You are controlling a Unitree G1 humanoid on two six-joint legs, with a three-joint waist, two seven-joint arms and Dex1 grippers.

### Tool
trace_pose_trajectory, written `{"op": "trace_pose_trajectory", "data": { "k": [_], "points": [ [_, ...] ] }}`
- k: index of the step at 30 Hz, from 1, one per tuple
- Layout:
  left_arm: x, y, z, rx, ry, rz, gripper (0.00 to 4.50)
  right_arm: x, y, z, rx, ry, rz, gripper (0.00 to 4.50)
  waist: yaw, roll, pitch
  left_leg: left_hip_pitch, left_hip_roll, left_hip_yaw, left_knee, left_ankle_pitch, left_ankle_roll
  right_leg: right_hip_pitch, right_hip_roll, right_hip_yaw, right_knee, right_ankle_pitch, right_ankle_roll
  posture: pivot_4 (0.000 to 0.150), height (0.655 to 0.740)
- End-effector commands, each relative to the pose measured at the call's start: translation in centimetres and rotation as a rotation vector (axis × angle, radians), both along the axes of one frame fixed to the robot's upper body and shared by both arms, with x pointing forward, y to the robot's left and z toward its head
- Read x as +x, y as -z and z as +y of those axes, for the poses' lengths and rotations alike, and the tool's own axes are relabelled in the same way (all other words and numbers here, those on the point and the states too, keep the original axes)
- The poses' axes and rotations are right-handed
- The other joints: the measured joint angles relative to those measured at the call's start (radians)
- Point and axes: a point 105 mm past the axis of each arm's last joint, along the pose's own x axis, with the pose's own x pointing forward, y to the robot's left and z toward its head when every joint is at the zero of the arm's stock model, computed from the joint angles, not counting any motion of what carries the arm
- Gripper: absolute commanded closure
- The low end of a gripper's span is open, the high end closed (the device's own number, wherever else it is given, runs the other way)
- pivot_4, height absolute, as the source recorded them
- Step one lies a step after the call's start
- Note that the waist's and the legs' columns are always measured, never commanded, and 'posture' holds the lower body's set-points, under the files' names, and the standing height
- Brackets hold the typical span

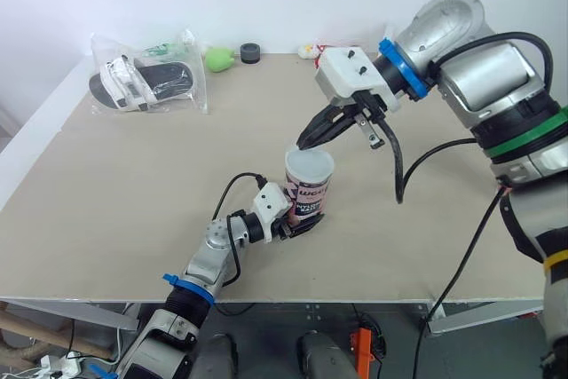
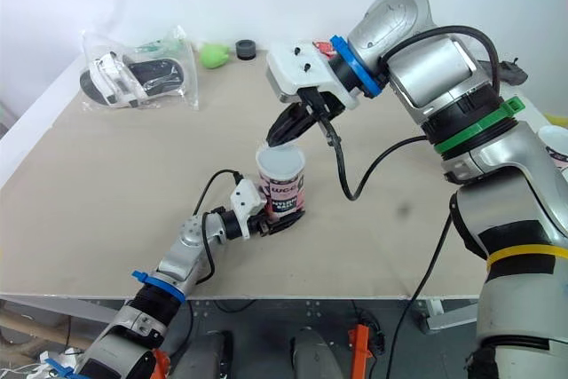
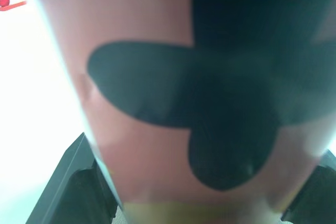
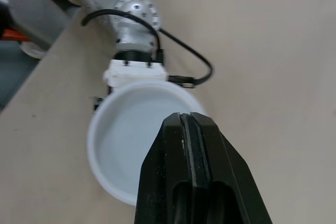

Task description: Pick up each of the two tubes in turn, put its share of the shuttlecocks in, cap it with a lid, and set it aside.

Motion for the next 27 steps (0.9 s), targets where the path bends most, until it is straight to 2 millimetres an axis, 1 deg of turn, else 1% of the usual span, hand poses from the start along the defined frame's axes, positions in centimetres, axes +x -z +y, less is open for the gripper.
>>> {"op": "trace_pose_trajectory", "data": {
  "k": [1, 7, 11, 13, 24, 27],
  "points": [
    [-0.3, 2.7, 0.5, 0.063, -0.015, 0.091, 1.43, -0.7, -0.1, 0.1, -0.014, -0.037, 0.019, 4.42, 0.000, 0.000, 0.000, 0.000, 0.000, 0.000, 0.000, 0.000, 0.000, 0.000, 0.000, 0.000, 0.000, 0.000, 0.001, 0.150, 0.7400],
    [-0.3, 2.7, 0.5, 0.064, -0.016, 0.091, 1.43, -0.2, 1.0, 0.3, -0.028, -0.023, 0.039, 4.42, 0.000, 0.000, 0.000, 0.000, 0.000, 0.000, 0.000, 0.000, 0.000, 0.000, 0.000, 0.000, 0.000, 0.001, 0.001, 0.150, 0.7400],
    [-0.3, 2.7, 0.5, 0.063, -0.017, 0.091, 1.43, 0.3, 2.9, -0.4, -0.090, 0.001, 0.051, 4.42, -0.001, 0.000, -0.001, 0.000, 0.000, 0.000, 0.000, 0.000, 0.000, 0.000, 0.000, 0.000, 0.000, 0.000, 0.000, 0.150, 0.7400],
    [-0.3, 2.7, 0.4, 0.061, -0.018, 0.093, 1.43, 0.4, 3.4, -0.6, -0.113, 0.009, 0.049, 4.42, -0.001, -0.001, -0.003, 0.000, 0.000, 0.000, 0.000, 0.000, 0.000, 0.000, 0.000, 0.000, 0.000, 0.000, 0.001, 0.150, 0.7400],
    [-0.4, 2.8, 0.5, 0.062, -0.017, 0.095, 1.43, 0.9, 4.8, -1.3, -0.139, 0.048, 0.079, 4.42, -0.001, -0.002, -0.008, 0.001, 0.000, 0.000, 0.000, 0.000, 0.000, 0.001, 0.000, 0.000, 0.000, -0.001, -0.002, 0.150, 0.7400],
    [-0.4, 2.7, 0.4, 0.063, -0.015, 0.094, 1.43, 0.9, 5.5, -1.5, -0.153, 0.051, 0.091, 4.42, -0.001, -0.002, -0.009, 0.002, 0.000, 0.000, 0.000, 0.000, 0.000, 0.001, 0.000, 0.000, 0.000, -0.001, -0.002, 0.150, 0.7400]
  ]
}}
